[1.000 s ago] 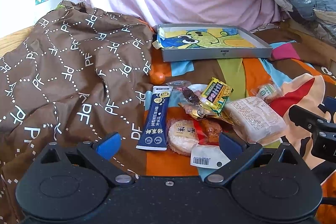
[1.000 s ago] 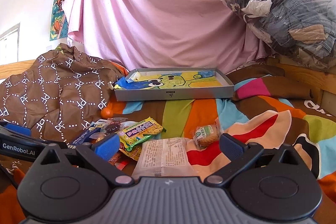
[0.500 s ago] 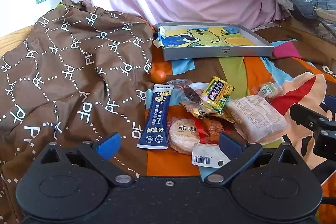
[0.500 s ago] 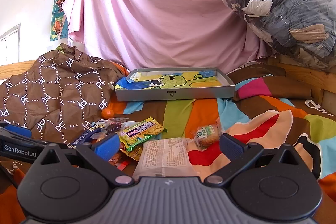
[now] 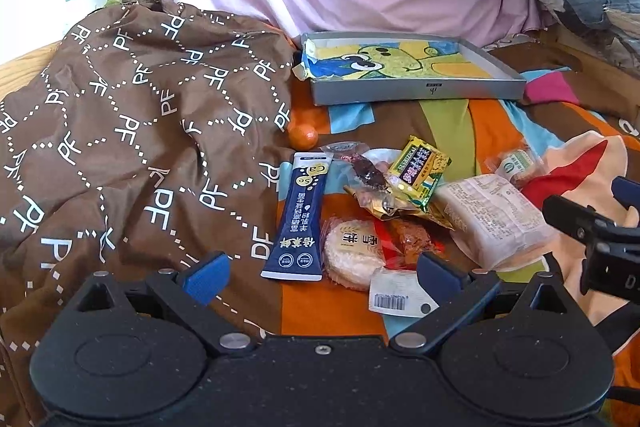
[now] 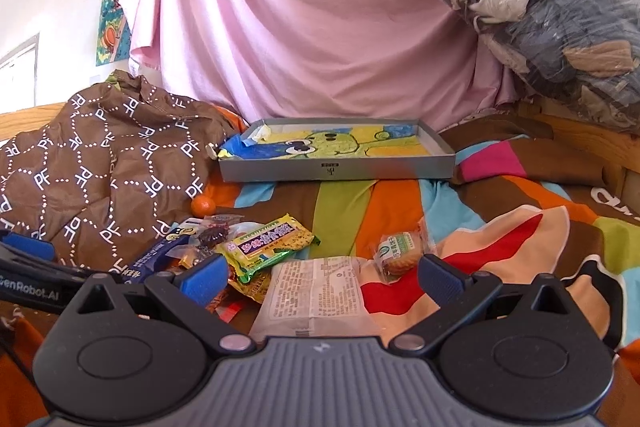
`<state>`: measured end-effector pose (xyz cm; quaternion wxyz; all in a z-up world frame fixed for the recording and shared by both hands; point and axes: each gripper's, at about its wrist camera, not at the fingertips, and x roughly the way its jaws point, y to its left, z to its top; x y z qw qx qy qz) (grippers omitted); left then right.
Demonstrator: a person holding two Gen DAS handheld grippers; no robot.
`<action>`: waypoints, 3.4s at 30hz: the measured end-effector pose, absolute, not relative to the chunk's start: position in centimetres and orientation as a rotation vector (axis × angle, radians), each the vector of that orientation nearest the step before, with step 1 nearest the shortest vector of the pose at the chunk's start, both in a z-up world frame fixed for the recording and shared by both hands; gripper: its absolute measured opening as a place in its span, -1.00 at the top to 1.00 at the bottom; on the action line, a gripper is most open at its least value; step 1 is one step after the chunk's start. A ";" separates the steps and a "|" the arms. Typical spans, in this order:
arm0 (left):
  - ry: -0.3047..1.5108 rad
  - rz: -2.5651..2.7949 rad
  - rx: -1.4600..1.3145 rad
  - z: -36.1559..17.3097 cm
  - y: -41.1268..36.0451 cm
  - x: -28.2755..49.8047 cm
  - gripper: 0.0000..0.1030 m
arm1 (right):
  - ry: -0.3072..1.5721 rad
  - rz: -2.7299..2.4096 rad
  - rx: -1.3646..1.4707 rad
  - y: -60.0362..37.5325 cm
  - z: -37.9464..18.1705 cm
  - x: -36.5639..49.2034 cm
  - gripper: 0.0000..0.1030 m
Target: Organize snacks
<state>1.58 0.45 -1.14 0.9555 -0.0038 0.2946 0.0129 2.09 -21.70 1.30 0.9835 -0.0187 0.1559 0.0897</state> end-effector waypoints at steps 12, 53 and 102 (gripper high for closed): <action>0.655 0.031 -0.012 -0.8 2.2 7.5 -0.88 | 0.395 0.147 -0.121 -20.1 0.4 7.2 -1.00; 0.807 -0.099 -0.215 -5.1 5.4 15.4 0.02 | 0.573 0.137 -0.188 -16.7 -4.0 12.0 -0.71; 0.609 -0.178 -0.353 0.5 4.1 8.8 0.46 | 0.317 0.262 -0.176 -15.2 1.1 7.3 -0.32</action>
